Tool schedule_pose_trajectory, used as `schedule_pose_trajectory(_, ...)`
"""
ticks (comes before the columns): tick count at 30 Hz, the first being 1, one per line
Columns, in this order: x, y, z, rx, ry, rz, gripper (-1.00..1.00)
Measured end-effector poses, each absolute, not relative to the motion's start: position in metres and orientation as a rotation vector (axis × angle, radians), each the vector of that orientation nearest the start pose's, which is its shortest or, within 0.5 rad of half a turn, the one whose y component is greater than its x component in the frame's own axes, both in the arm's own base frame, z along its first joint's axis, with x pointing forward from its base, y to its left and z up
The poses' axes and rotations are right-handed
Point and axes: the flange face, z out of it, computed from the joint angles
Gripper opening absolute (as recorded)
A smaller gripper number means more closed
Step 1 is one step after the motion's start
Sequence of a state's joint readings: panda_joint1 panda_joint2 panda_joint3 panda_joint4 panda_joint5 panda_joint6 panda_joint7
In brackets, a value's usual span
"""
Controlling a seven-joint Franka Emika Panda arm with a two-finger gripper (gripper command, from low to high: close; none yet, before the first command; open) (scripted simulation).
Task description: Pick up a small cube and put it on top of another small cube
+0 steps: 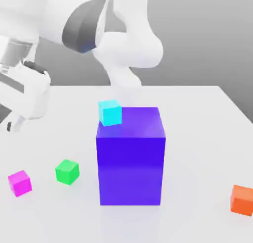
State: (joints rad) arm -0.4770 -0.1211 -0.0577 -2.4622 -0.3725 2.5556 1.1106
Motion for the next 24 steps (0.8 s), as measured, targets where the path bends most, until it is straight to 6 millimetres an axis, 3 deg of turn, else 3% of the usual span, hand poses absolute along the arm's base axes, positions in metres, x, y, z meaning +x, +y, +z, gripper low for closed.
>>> schedule_pose_trajectory(7,0.372,-0.294,0.276,-2.389,2.222,-0.213,0.0)
schedule_pose_trajectory(15,0.323,-0.31,0.198,-2.166,2.296,-0.017,0.0)
schedule_pose_trajectory(22,0.318,-0.312,0.137,-2.134,2.303,-0.004,0.0)
schedule_pose_trajectory(23,0.317,-0.312,0.13,-2.135,2.303,-0.002,-1.0)
schedule_pose_trajectory(24,0.317,-0.312,0.13,-2.135,2.303,-0.002,-1.0)
